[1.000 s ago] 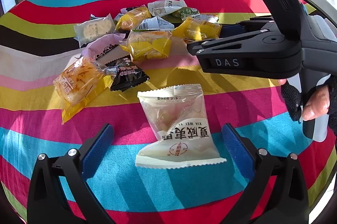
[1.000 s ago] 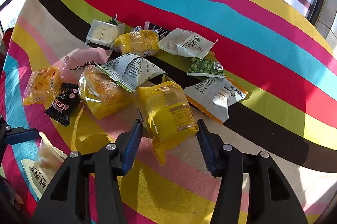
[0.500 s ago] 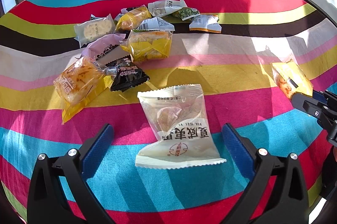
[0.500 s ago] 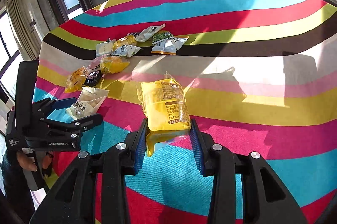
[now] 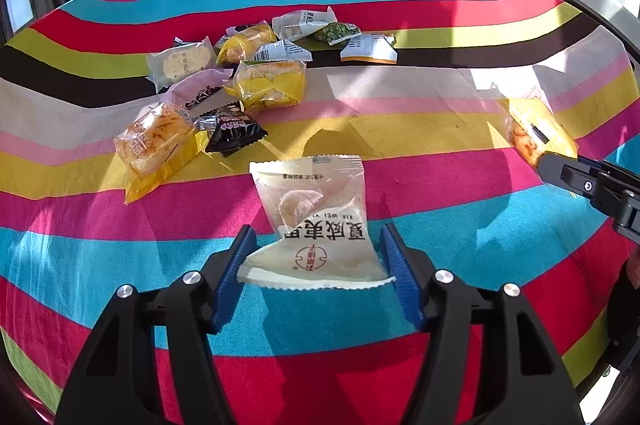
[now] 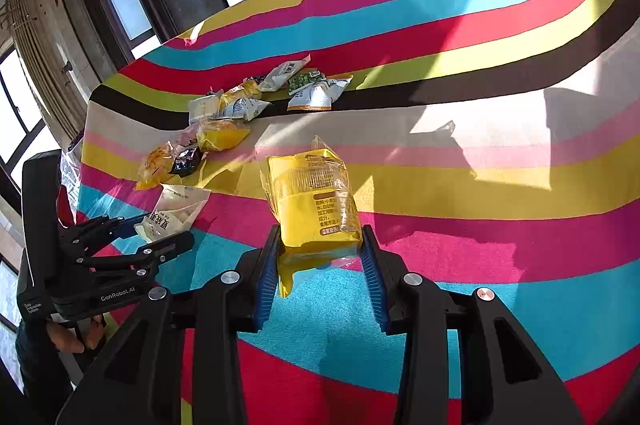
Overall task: Organize snacks
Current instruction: 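Carry the yellow bag with the right gripper toward the white box while left carries the pastry bag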
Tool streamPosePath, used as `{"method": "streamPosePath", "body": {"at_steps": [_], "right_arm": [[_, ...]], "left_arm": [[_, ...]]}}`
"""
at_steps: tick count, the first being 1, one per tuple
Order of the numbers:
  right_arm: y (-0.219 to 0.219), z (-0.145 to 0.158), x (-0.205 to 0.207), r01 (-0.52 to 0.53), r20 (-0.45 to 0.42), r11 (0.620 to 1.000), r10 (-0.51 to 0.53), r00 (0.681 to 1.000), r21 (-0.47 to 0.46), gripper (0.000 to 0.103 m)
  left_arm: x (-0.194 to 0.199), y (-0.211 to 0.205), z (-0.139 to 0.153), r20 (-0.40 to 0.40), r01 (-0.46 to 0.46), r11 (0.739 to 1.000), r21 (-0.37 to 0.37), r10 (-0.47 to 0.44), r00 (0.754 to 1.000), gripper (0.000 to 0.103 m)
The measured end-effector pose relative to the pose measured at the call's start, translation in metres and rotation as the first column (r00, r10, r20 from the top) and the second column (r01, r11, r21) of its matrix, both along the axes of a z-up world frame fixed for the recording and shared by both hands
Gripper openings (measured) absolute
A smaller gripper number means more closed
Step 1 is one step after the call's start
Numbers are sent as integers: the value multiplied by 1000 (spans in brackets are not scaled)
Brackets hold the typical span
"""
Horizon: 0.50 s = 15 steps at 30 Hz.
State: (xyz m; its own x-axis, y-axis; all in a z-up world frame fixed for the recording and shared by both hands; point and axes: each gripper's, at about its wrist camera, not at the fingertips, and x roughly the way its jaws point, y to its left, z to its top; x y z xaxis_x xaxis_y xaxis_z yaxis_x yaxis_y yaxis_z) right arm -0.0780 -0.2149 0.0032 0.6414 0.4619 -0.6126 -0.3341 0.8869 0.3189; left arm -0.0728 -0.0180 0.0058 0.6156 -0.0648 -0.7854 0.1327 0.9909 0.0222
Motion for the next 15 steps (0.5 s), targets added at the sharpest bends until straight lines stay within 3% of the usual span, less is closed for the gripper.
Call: {"method": "streamPosePath", "body": {"at_steps": [5, 15], "right_arm": [[3, 5, -8, 2, 23, 1000, -1, 1000, -25, 39], [44, 20, -30, -95, 47, 994, 98, 994, -59, 39]], "left_arm": [[-15, 3, 4, 22, -3, 1000, 4, 3, 1000, 64], [-41, 22, 6, 57, -22, 999, -29, 23, 998, 64]]}}
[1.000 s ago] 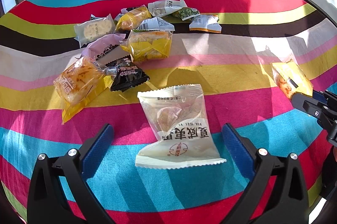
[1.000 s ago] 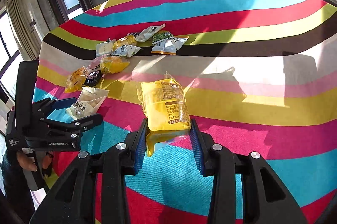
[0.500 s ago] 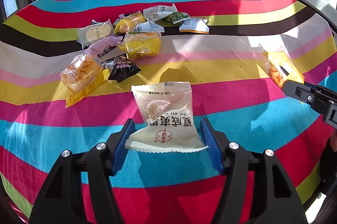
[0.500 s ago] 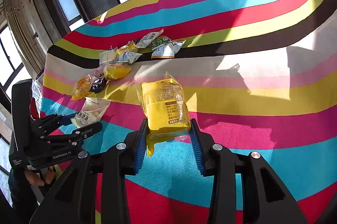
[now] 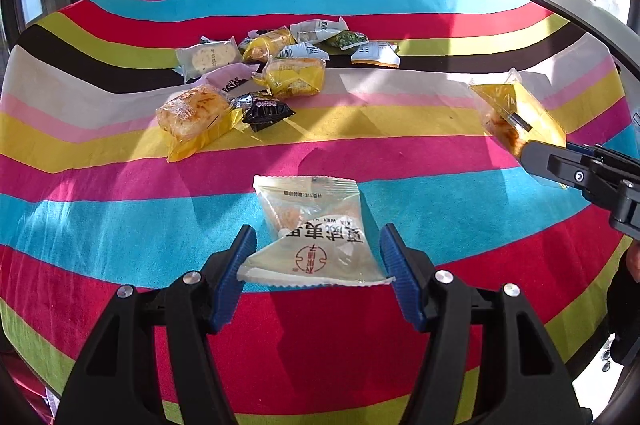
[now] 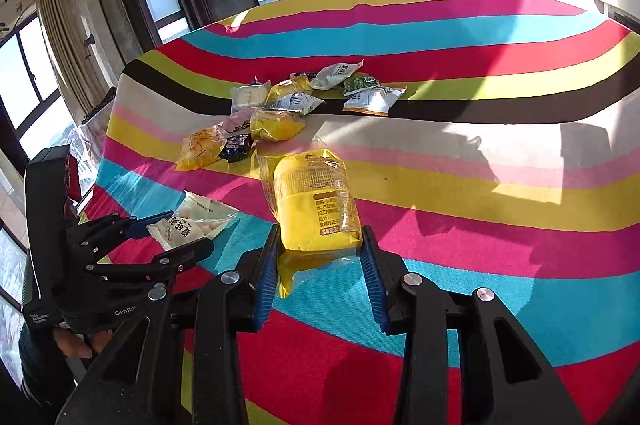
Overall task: Organize snacks
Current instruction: 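Carry the yellow bag with the right gripper toward the white box while left carries the pastry bag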
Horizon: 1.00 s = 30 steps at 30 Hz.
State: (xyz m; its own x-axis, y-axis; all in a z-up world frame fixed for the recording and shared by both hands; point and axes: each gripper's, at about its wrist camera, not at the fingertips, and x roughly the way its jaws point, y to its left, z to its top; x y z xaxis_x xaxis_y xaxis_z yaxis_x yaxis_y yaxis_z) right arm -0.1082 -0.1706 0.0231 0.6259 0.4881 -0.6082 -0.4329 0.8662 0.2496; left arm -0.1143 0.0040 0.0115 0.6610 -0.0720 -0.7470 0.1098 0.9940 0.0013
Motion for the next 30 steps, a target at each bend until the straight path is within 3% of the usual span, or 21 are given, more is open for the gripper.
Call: {"method": "streamPosePath", "body": {"at_steps": [17, 30], "right_arm": [[94, 3, -33, -195, -21, 980, 194, 981, -40, 39], [166, 9, -72, -378, -5, 926, 378, 926, -14, 39]], "left_arm": [[-41, 65, 4, 42, -91, 993, -78, 95, 995, 64], [-91, 129, 9, 71, -210, 967, -146, 222, 972, 64]]}}
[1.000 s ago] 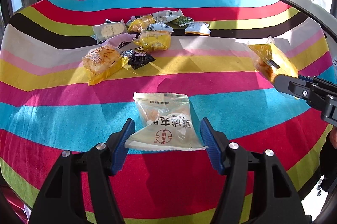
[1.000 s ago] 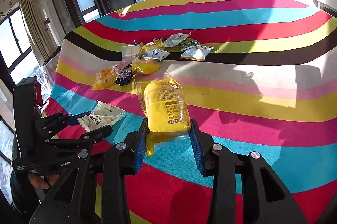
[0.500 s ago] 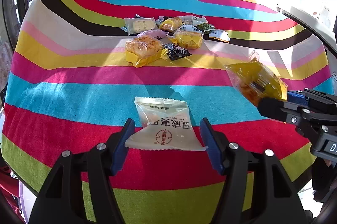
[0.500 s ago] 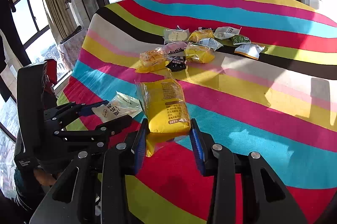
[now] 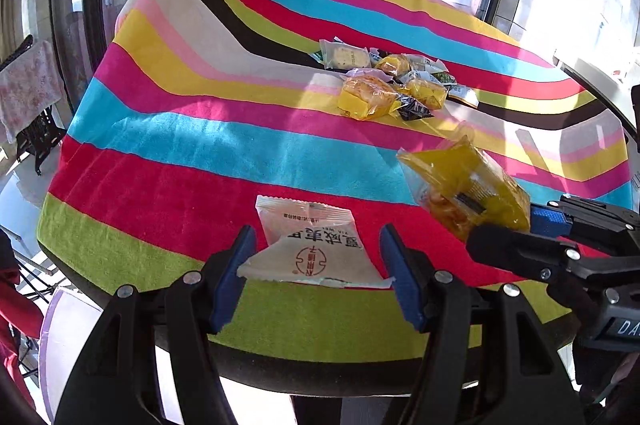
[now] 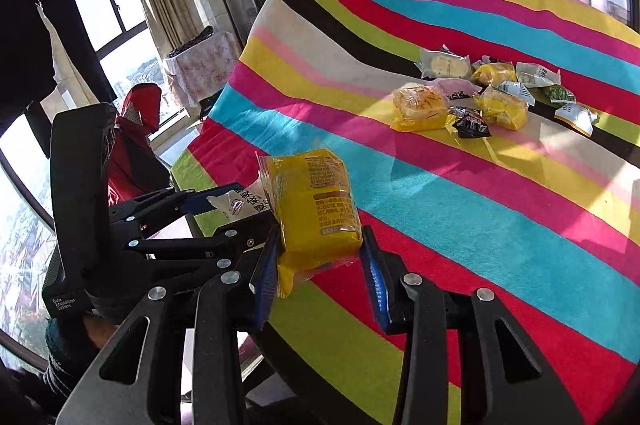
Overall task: Organize snacks
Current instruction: 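Carry the yellow bag with the right gripper toward the white box while left carries the pastry bag, then open the right gripper over the white box while left releases the pastry bag there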
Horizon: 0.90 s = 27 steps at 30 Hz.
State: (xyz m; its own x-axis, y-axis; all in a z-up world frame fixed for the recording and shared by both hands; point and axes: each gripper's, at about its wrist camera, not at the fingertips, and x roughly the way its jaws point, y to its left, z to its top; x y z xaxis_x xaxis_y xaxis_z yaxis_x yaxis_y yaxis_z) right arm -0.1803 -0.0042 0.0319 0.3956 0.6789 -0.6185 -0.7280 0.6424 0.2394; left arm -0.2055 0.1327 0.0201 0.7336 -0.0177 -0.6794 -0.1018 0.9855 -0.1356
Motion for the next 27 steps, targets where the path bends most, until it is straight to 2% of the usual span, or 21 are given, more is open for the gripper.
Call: {"method": "streamPosePath", "body": {"at_steps": [5, 10, 14, 17, 18, 20, 22, 25, 27], "right_arm": [[27, 3, -21, -98, 4, 995, 98, 995, -8, 39], [60, -1, -46, -215, 2, 976, 215, 977, -41, 39], [85, -9, -68, -304, 1, 950, 305, 952, -75, 39], [102, -17, -86, -369, 3, 923, 371, 929, -106, 41], [107, -20, -91, -391, -5, 913, 393, 920, -113, 43], [116, -27, -97, -422, -24, 899, 422, 906, -119, 53], [120, -35, -99, -427, -33, 894, 427, 904, -134, 59], [116, -40, -97, -428, -66, 895, 423, 904, -129, 64], [110, -38, -92, -411, -60, 903, 406, 912, -129, 64]], "left_arm": [[-31, 24, 1, 7, -57, 998, -22, 57, 998, 64], [-70, 45, -1, -2, -110, 993, -49, 110, 994, 64], [-101, 62, -10, -45, -172, 983, -70, 170, 985, 64], [-122, 76, -24, -115, -218, 974, -55, 211, 971, 65], [-127, 80, -29, -141, -246, 969, -33, 239, 961, 66], [-136, 90, -38, -186, -326, 944, 50, 330, 926, 88], [-142, 100, -44, -201, -388, 911, 137, 409, 890, 98], [-143, 115, -46, -217, -479, 848, 228, 524, 824, 101], [-141, 121, -45, -217, -506, 827, 244, 555, 803, 101]]}}
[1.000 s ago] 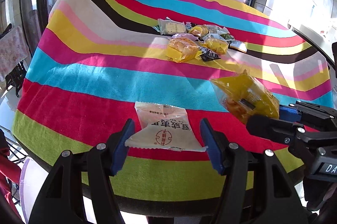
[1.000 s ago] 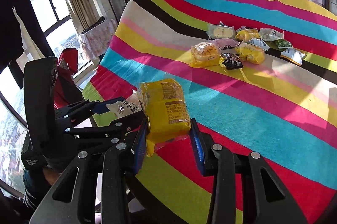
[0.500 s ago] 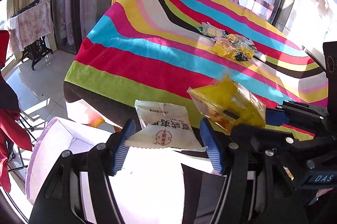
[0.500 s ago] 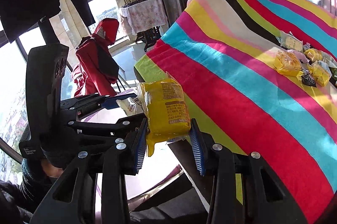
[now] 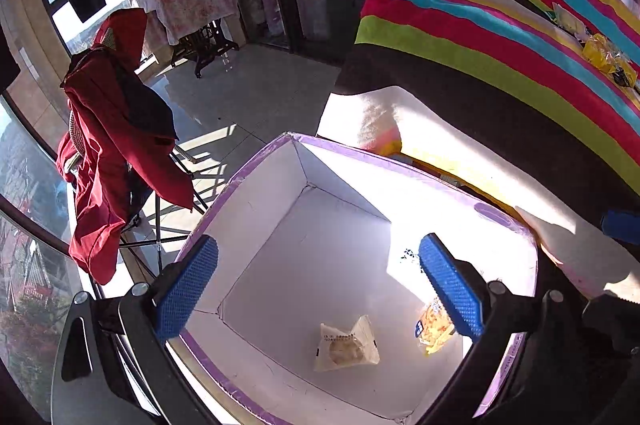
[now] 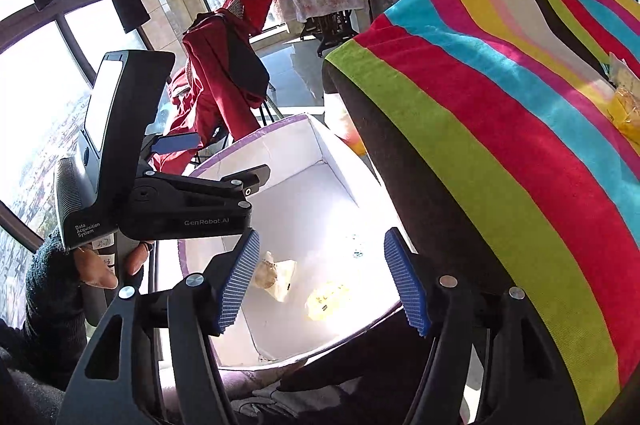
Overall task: Organize snacks
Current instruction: 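Open the right gripper over the white box while left releases the pastry bag there, then grasp the orange bread bag with the left gripper while right grasps the black packet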
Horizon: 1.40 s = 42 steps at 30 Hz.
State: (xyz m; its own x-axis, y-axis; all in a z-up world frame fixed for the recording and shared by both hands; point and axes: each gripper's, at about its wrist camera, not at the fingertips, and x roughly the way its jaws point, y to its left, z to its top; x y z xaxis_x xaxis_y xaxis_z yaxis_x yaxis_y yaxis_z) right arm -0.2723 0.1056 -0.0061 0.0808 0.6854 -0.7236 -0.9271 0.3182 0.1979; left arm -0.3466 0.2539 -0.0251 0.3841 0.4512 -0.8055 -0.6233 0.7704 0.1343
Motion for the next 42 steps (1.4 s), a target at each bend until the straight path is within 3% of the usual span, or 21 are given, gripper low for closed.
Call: {"method": "streamPosePath", "body": {"at_steps": [5, 9, 14, 17, 22, 25, 29, 32, 37, 42], "right_arm": [[-26, 13, 16, 71, 12, 996, -71, 997, 46, 65], [-52, 28, 31, 163, 57, 981, -170, 984, 102, 65], [-87, 35, 55, 277, 76, 954, -286, 955, 112, 68], [-111, 33, 77, 384, 133, 919, -392, 910, 86, 68], [-158, 27, 131, 538, 67, 838, -544, 837, 85, 68], [-167, 26, 165, 593, 51, 803, -596, 801, 67, 68], [-159, 21, 210, 619, 14, 785, -620, 785, 37, 68], [-144, 18, 240, 618, -18, 786, -617, 786, 13, 68], [-111, 14, 276, 614, -3, 786, -616, 788, -68, 68], [-93, 10, 286, 608, 86, 787, -602, 794, -105, 67]], "left_arm": [[18, -5, 8, 31, 14, 1000, 7, -14, 999, 101], [43, -25, 19, 114, 119, 991, -68, -111, 987, 101], [90, -61, 41, 235, 303, 945, -119, -270, 934, 101], [125, -92, 50, 233, 402, 913, -76, -376, 897, 101], [194, -127, 53, 245, 503, 860, -84, -471, 847, 101], [242, -128, 47, 248, 508, 851, -130, -468, 848, 101], [286, -112, 37, 209, 442, 861, -252, -398, 893, 101], [287, -115, 34, 208, 449, 866, -221, -408, 889, 101], [282, -139, 26, 58, 496, 861, -112, -493, 868, 101], [251, -136, 28, 99, 517, 848, -115, -508, 856, 101]]}}
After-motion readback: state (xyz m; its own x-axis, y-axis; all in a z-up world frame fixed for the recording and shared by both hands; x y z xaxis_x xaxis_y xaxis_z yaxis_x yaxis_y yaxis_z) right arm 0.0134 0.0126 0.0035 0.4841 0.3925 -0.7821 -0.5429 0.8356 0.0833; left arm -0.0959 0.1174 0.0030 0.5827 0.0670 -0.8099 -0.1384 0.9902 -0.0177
